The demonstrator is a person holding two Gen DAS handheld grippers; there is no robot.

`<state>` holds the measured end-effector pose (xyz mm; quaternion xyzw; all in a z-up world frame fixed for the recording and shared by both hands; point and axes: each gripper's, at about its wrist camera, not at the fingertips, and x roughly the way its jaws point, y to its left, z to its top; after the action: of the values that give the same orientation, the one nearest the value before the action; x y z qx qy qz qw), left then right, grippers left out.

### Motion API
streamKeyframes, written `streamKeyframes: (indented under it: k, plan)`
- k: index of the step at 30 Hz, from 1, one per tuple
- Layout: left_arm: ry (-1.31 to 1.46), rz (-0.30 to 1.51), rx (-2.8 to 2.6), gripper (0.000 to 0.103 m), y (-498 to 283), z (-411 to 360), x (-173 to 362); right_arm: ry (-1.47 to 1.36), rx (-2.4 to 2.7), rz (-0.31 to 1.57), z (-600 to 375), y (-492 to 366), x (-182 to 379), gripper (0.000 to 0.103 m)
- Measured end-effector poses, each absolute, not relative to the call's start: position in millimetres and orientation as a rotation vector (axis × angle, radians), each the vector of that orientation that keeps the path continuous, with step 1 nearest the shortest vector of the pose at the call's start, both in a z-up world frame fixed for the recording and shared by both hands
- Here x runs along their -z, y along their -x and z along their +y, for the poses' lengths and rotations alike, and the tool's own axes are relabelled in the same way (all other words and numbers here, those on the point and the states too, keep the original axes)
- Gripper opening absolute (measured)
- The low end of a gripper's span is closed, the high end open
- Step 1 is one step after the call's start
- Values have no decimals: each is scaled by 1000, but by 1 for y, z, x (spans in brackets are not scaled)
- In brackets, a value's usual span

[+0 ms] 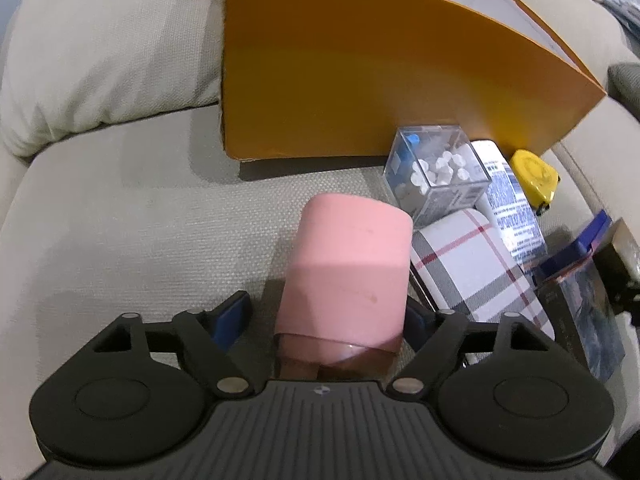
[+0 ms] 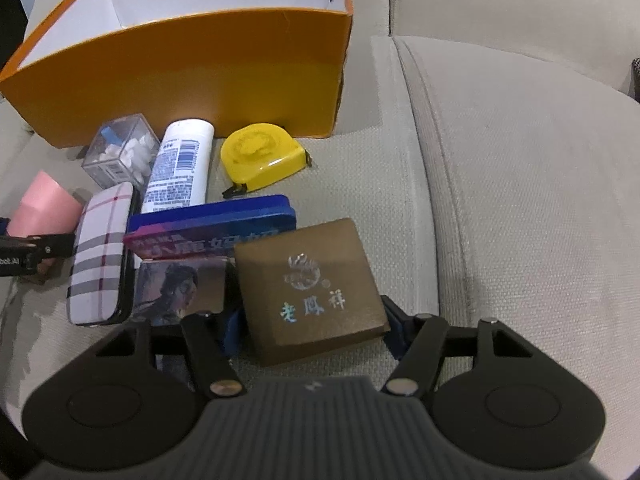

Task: Organize rigid objects
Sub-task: 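Grasp the pink cup with the left tool while the right tool grasps the gold box, then carry the pink cup and gold box into the orange box and release both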

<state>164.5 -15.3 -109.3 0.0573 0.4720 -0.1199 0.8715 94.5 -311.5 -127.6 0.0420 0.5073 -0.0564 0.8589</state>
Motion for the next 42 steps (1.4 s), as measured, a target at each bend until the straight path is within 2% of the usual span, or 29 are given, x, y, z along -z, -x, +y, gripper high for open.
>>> streamKeyframes:
  k: [4,6,7,8,9,10,12,24,31,37,42]
  plan:
    - [-131,972,246,97,-163,-17,112,-105,167,1069,-317,-96,130,83]
    - [-157,972,256,93,-162,-20,112,-170,178,1091,-324,-98,134,87]
    - [-154,977,256,85,-162,-20,110,-182,177,1094,-326,-98,135,89]
    - [-147,977,255,78,-162,-19,108,-177,178,1094,-326,-99,135,87]
    - [-135,973,257,63,-161,-17,105,-165,166,1084,-323,-100,133,81]
    - [-131,972,252,63,-160,-17,102,-153,145,1066,-319,-99,130,63]
    - [-127,984,252,63,-160,-16,101,-114,162,1053,-312,-98,123,61]
    - [-111,916,285,63,-134,-17,62,-195,164,944,-316,-69,60,61]
    - [-104,826,364,63,-119,-25,4,-177,104,904,-307,-76,12,61]
    - [-79,726,393,63,-155,-39,-62,-139,31,838,-293,-108,-38,61]
    - [-136,721,379,63,-211,-72,-75,-125,15,822,-290,-160,-63,61]
